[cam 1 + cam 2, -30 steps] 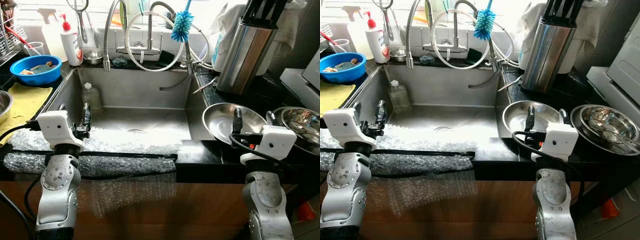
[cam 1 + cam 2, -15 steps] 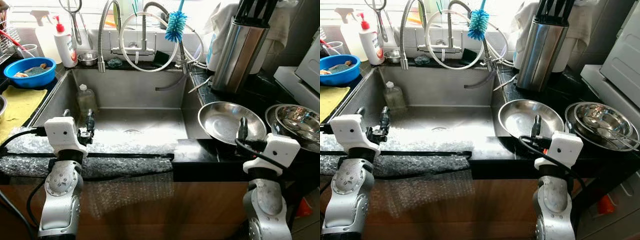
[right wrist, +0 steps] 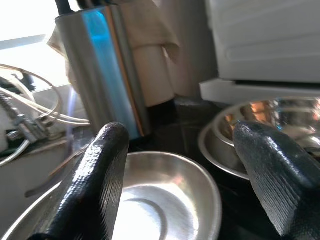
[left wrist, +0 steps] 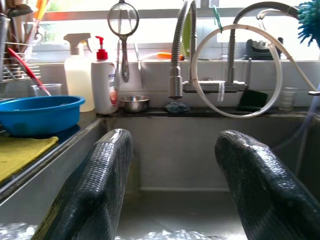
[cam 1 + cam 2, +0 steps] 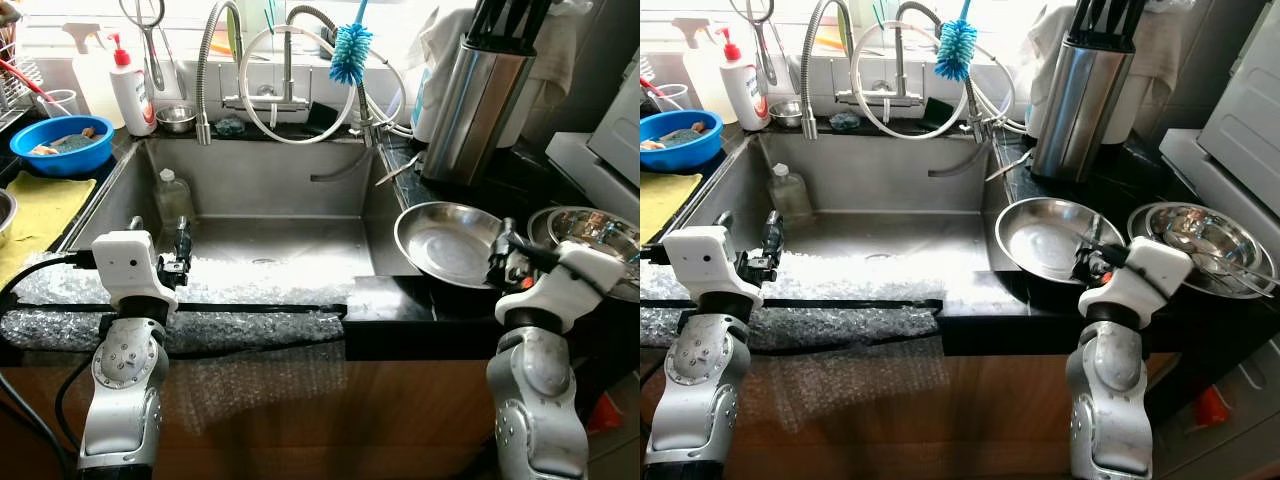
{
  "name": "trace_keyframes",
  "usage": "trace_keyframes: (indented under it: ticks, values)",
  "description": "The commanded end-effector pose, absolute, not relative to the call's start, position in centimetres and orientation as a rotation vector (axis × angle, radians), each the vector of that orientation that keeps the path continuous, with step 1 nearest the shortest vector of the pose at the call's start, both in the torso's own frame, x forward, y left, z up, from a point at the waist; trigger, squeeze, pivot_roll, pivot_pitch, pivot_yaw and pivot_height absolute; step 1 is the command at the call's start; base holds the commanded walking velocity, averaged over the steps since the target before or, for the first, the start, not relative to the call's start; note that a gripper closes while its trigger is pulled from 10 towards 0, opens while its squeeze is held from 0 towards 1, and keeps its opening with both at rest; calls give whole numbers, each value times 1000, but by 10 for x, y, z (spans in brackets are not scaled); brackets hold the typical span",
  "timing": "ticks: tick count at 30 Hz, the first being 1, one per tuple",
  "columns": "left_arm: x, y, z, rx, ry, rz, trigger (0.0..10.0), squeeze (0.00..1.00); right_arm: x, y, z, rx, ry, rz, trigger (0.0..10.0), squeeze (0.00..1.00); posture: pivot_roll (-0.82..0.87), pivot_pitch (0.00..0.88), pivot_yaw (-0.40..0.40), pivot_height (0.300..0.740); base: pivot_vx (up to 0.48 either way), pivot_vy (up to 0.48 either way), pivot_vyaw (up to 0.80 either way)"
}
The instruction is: Kitchen organization
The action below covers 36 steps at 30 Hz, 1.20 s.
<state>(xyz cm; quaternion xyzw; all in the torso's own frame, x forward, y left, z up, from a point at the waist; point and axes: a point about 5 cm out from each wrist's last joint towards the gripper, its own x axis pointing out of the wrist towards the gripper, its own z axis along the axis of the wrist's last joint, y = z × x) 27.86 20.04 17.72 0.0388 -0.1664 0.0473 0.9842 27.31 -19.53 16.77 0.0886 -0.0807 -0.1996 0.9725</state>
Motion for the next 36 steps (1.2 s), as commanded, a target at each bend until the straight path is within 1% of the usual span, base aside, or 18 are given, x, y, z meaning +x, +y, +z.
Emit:
trace_keyframes:
  ticks: [1,5,7,9,12,15,22,28,36]
  values:
    - [282,196,178,96,-318,64,10000,0,275,-198,173,232,-146,-440,10000,0,-131,21,-35,740,0,0,0]
    - [282,195,177,101,-309,58,10000,0,279,-202,170,265,-74,-503,10000,0,-132,22,-36,740,0,0,0]
    - [283,193,176,113,-307,43,10000,0,282,-203,167,331,-27,-523,10000,0,-129,24,-40,740,0,0,0]
    - [283,192,177,121,-310,29,10000,0,283,-203,165,368,2,-529,10000,0,-128,24,-41,740,0,0,0]
    - [283,190,178,119,-322,23,10000,0,285,-205,159,352,53,-529,10000,0,-131,23,-42,740,0,0,0]
    - [282,189,179,118,-327,31,10000,0,287,-205,151,424,112,-542,10000,0,-130,22,-44,740,0,0,0]
    - [282,189,179,127,-329,33,10000,0,292,-204,147,501,172,-531,10000,0,-126,21,-47,740,0,0,0]
    - [282,187,179,128,-327,25,10000,0,297,-206,149,554,174,-530,10000,0,-124,20,-47,740,0,0,0]
    - [282,186,180,134,-326,21,10000,0,303,-207,153,572,175,-529,10000,0,-121,13,-48,740,0,0,0]
